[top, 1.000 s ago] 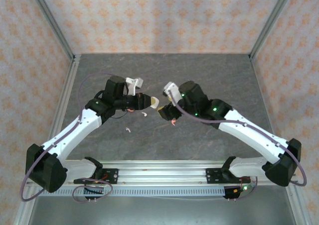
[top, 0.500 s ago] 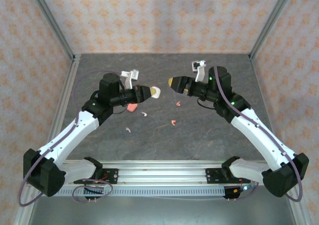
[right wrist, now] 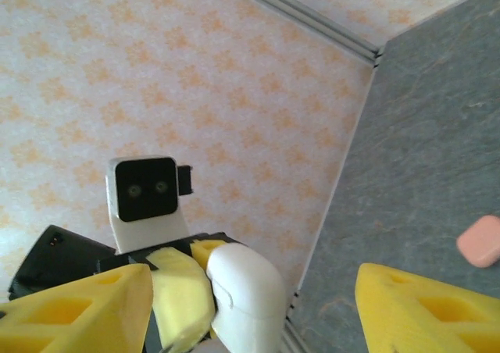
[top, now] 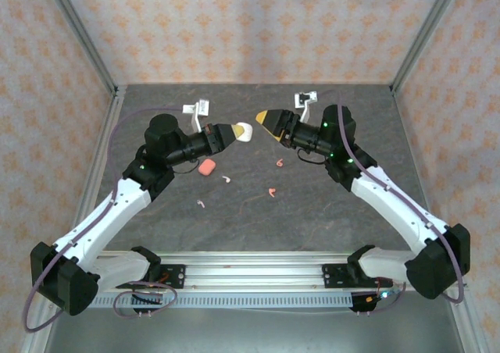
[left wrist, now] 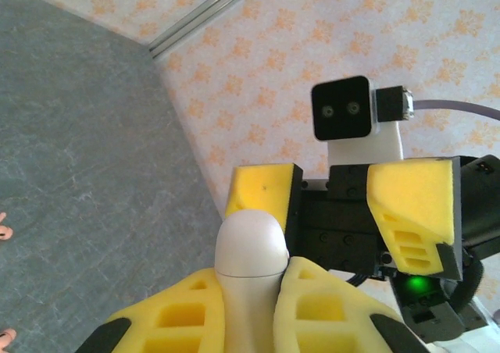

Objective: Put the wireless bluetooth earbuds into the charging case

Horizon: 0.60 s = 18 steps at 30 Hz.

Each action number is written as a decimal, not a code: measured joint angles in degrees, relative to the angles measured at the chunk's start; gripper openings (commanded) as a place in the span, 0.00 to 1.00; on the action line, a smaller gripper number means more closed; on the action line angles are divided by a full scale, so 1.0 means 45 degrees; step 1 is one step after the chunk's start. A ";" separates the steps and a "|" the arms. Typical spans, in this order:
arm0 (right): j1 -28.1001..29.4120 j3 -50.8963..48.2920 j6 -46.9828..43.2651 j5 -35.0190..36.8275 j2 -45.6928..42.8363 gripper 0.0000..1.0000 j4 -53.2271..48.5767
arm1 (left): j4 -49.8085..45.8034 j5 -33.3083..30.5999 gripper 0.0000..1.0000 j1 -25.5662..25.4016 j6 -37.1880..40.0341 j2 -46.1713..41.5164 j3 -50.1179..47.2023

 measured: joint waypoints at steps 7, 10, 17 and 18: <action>0.0005 -0.0549 0.1447 -0.0665 0.0529 0.56 0.1865 | 0.0248 -0.0058 0.04 -0.0253 -0.0301 0.0049 0.0029; 0.0005 -0.0641 0.1953 -0.0899 0.0753 0.53 0.2594 | 0.0257 -0.0068 0.04 -0.0257 -0.0423 0.0155 0.0087; 0.0010 -0.0845 0.2652 -0.1239 0.0889 0.50 0.3759 | 0.0248 -0.0335 0.04 -0.0253 -0.0563 0.0185 0.0112; 0.0010 -0.0865 0.2701 -0.1277 0.0889 0.50 0.3842 | 0.0253 -0.0340 0.04 -0.0253 -0.0568 0.0185 0.0112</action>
